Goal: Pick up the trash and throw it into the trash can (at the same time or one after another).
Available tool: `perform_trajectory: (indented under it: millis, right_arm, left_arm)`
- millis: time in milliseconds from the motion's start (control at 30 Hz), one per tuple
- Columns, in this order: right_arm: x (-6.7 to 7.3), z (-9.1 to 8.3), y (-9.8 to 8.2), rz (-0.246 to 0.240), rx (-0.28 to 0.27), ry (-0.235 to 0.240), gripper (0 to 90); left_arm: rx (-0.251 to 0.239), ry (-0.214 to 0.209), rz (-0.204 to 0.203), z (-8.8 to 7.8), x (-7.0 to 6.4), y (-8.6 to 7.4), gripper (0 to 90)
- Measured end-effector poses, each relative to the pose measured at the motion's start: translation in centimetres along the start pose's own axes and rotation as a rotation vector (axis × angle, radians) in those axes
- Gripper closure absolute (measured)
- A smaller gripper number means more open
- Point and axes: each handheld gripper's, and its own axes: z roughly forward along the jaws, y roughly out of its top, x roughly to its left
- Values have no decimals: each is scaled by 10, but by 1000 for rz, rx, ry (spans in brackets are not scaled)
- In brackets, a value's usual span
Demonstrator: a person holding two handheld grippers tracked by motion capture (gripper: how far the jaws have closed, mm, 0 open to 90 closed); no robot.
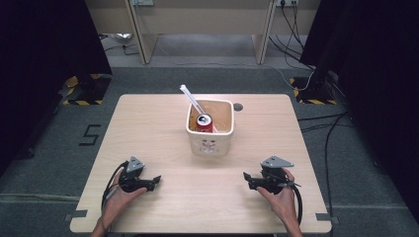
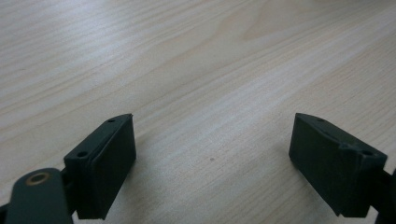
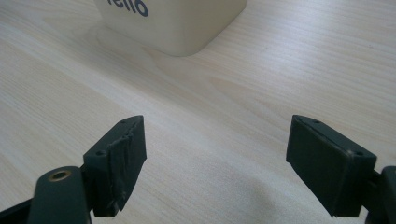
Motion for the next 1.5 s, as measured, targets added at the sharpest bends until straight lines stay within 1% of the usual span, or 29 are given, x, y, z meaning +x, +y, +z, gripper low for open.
perform_trajectory:
  millis: [133, 233, 467, 567, 733, 900, 967, 1033, 1100, 1200, 1367, 1433, 1500]
  right_arm:
    - [1, -1, 0, -9, 4, -6, 203]
    - [1, -2, -3, -21, 10, -30, 207]
    - [-2, -3, -13, 2, 23, -39, 212]
    - [-4, -4, -17, -6, 34, -61, 217]
    - [-4, -6, -22, 0, 40, -65, 219]
    - [-7, -9, -27, 16, 43, -71, 221]
    - [-7, -10, -29, 10, 55, -73, 221]
    - [-7, -11, -32, 14, 49, -71, 222]
    - [-8, -12, -34, 17, 55, -74, 221]
    - [-10, -12, -39, 34, 68, -74, 221]
    - [-13, -13, -48, 46, 78, -80, 221]
    - [-14, -14, -49, 36, 75, -86, 222]
    - [-14, -15, -49, 41, 76, -88, 223]
  left_arm:
    - [0, 0, 0, 0, 0, 0, 139]
    - [0, -5, 3, 0, 0, 0, 138]
    - [0, -5, 3, 0, 0, 0, 138]
    - [0, -5, 3, 0, 0, 0, 139]
    - [0, -5, 3, 0, 0, 0, 138]
    - [0, -5, 3, 0, 0, 0, 138]
    - [0, -5, 3, 0, 0, 0, 138]
    - [0, -5, 3, 0, 0, 0, 138]
    - [0, -5, 3, 0, 0, 0, 138]
    - [0, -5, 4, 0, 0, 0, 138]
    - [0, -5, 3, 0, 0, 0, 138]
    - [0, -5, 3, 0, 0, 0, 138]
    - [0, -5, 4, 0, 0, 0, 138]
